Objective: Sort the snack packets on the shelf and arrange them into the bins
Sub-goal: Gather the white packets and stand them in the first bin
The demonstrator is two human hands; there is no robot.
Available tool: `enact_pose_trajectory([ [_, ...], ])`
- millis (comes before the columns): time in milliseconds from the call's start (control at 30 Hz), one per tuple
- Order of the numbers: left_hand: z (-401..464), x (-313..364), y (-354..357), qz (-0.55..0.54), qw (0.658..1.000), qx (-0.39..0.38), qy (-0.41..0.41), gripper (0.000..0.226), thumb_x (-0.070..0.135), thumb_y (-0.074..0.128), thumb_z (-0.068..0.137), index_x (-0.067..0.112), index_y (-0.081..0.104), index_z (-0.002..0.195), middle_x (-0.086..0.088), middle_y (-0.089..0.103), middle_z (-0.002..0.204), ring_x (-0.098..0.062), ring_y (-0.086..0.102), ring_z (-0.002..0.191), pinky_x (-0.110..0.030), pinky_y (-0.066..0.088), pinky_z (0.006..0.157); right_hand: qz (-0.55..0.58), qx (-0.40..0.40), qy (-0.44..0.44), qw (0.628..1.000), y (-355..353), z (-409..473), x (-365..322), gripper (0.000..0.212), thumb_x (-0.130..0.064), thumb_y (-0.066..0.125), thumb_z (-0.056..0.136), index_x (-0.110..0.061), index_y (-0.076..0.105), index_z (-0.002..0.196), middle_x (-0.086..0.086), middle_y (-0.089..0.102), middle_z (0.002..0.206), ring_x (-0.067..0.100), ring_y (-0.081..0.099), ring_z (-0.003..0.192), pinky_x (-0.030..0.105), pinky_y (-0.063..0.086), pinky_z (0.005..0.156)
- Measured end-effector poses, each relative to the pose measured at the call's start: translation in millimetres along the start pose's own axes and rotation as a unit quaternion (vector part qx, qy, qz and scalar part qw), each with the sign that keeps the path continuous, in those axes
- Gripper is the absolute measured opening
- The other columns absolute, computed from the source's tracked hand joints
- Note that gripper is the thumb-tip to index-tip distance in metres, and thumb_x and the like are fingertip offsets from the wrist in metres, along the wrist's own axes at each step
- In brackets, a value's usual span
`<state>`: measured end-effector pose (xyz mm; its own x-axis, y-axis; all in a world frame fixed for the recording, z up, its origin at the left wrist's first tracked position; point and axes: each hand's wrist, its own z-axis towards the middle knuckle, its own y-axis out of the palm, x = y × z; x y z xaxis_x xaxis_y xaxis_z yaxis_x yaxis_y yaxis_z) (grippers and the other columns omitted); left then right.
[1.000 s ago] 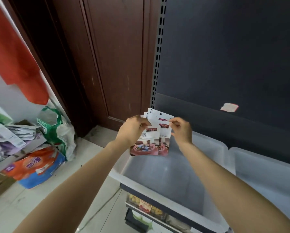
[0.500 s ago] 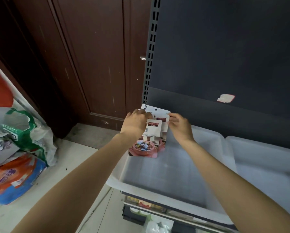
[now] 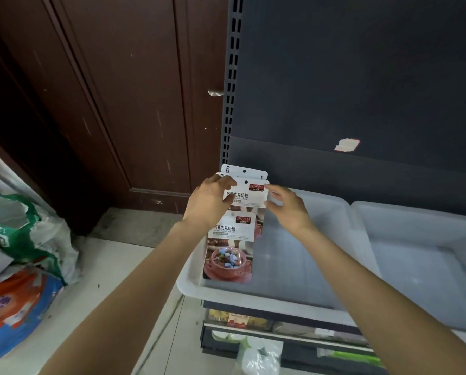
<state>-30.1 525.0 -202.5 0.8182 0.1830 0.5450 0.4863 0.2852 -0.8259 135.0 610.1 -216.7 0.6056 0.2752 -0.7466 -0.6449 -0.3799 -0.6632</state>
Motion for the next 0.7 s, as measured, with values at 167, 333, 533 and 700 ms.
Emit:
enact_pose_trajectory([
  [167, -17.1, 4.0, 2.4, 0.031, 0.999, -0.014, 0.026, 0.024, 0.022, 0.054, 0.093, 0.020, 0.058, 0.117, -0.002, 0.063, 0.112, -0.022, 0.063, 0.095, -0.037, 0.054, 0.076, -0.043, 0.023, -0.019, 0.999, 2.1, -19.5, 6.8, 0.036, -0.009, 0.055, 0.093, -0.011, 0.054, 0.129, 0.008, 0.053, 0.132, 0.019, 0.051, 0.123, 0.022, 0.036, 0.097],
  [333, -27.0, 28.3, -4.5, 0.054, 0.996, -0.001, 0.066, 0.026, 0.025, 0.049, 0.096, 0.020, 0.058, 0.120, 0.002, 0.065, 0.111, -0.019, 0.063, 0.096, -0.028, 0.046, 0.075, -0.153, 0.104, -0.074, 0.980, -16.7, -43.5, 4.0, 0.026, -0.008, 0.052, 0.092, -0.008, 0.062, 0.116, 0.010, 0.059, 0.114, 0.025, 0.057, 0.107, 0.038, 0.047, 0.090],
  [533, -37.3, 83.4, 15.7, 0.079, 0.989, -0.054, 0.113, 0.029, 0.025, 0.045, 0.096, 0.020, 0.056, 0.122, -0.004, 0.062, 0.117, -0.025, 0.058, 0.106, -0.034, 0.045, 0.084, -0.270, 0.118, -0.037, 0.955, -61.3, -93.4, 17.4, 0.027, -0.018, 0.045, 0.096, -0.014, 0.061, 0.117, 0.004, 0.060, 0.113, 0.025, 0.054, 0.105, 0.036, 0.044, 0.087],
  [700, -46.2, 147.6, 63.6, 0.053, 0.976, -0.154, 0.148, 0.028, 0.026, 0.047, 0.095, 0.021, 0.057, 0.121, -0.001, 0.060, 0.116, -0.022, 0.056, 0.108, -0.033, 0.045, 0.086, -0.295, 0.104, 0.046, 0.949, -115.6, -142.5, 65.1, 0.026, -0.025, 0.044, 0.096, -0.018, 0.063, 0.114, 0.002, 0.061, 0.112, 0.022, 0.055, 0.105, 0.036, 0.043, 0.088],
])
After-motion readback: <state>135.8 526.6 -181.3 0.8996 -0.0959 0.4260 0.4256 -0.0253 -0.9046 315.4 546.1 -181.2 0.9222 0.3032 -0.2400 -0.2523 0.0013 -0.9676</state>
